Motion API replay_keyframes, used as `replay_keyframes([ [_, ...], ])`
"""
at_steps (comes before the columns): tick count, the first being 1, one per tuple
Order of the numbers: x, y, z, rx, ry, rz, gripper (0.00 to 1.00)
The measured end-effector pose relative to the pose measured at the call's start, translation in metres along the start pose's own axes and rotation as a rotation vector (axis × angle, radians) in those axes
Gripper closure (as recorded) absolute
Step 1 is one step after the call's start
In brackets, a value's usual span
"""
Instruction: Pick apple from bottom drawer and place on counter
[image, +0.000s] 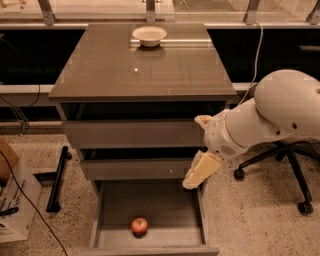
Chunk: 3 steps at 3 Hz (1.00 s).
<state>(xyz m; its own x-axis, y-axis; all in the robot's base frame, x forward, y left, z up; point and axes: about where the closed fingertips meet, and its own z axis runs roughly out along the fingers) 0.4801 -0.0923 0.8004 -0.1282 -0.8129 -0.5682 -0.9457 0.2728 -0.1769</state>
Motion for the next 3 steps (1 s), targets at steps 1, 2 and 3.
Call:
replay_keyframes([
  [1,0.004,-0.003,0.022,0.003,0.004,0.026,0.00],
  [2,0.021,-0.007,0.068,0.003,0.019,0.019,0.00],
  [3,0.038,-0.011,0.098,0.004,0.006,0.024,0.00],
])
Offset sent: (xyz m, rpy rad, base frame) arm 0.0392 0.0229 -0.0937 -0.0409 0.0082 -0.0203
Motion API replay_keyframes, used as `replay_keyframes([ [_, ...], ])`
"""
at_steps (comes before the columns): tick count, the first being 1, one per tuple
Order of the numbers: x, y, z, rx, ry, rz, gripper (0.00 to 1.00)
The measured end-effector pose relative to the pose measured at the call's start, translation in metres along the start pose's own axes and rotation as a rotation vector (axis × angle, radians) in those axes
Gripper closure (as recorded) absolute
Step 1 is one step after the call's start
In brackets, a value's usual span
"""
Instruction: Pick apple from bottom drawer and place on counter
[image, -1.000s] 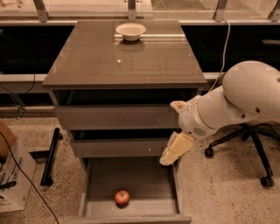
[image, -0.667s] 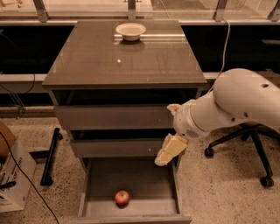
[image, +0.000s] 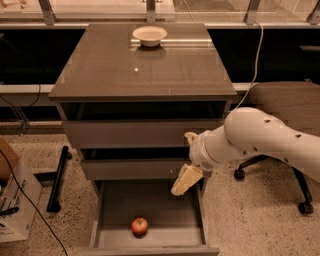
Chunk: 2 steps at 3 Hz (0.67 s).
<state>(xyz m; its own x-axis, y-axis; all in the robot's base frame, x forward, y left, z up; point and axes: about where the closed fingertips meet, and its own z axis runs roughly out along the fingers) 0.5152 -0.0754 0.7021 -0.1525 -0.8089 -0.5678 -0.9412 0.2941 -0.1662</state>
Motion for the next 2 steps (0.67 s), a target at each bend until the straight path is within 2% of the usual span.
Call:
replay_keyframes([
  [1,0.0273,-0.0009,0.0426,-0.023,-0.047,0.007,0.00],
  [2,0.0269,-0.0009,0.0422,-0.023,-0.047,0.006,0.00],
])
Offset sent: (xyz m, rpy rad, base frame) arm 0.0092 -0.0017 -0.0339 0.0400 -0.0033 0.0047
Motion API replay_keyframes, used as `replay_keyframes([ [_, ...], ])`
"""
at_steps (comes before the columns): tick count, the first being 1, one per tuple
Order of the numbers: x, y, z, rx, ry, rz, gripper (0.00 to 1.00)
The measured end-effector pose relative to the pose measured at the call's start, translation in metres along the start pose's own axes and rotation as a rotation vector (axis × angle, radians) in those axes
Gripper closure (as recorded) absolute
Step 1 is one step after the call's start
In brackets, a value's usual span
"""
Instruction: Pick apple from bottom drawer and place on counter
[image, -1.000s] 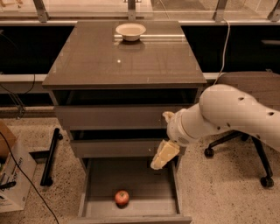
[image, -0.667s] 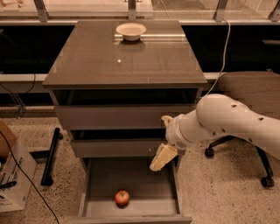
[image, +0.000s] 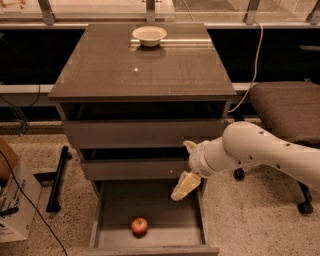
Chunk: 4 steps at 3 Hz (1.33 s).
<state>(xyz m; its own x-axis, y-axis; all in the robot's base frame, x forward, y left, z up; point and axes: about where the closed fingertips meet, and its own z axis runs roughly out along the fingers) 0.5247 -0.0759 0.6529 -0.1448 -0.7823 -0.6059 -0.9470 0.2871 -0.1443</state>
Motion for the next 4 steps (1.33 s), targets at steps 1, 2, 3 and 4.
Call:
replay_keyframes([
  [1,0.018,0.002,0.025,-0.037,-0.009,0.027,0.00],
  [2,0.057,0.014,0.073,-0.103,-0.051,0.073,0.00],
  [3,0.093,0.030,0.117,-0.177,-0.094,0.080,0.00],
  [4,0.093,0.030,0.117,-0.177,-0.094,0.080,0.00],
])
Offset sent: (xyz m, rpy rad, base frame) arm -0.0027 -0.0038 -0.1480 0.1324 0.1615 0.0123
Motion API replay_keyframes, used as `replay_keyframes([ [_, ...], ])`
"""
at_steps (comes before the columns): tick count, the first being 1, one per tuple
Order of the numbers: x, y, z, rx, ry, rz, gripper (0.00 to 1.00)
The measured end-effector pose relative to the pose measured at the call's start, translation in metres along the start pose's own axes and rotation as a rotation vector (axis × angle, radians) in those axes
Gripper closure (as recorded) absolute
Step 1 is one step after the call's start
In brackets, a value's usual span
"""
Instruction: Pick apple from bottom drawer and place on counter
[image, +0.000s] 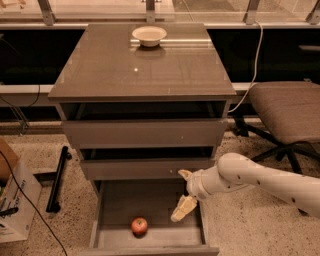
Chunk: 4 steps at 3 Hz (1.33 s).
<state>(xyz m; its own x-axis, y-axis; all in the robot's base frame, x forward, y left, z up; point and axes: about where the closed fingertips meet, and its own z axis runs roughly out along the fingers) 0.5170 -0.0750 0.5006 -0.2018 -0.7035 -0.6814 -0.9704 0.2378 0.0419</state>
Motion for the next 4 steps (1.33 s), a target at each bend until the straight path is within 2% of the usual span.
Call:
replay_keyframes([
  [1,0.007,-0.004,0.020,-0.009,-0.043,0.012,0.00],
  [4,0.060,-0.018,0.145,-0.097,-0.107,0.063,0.00],
])
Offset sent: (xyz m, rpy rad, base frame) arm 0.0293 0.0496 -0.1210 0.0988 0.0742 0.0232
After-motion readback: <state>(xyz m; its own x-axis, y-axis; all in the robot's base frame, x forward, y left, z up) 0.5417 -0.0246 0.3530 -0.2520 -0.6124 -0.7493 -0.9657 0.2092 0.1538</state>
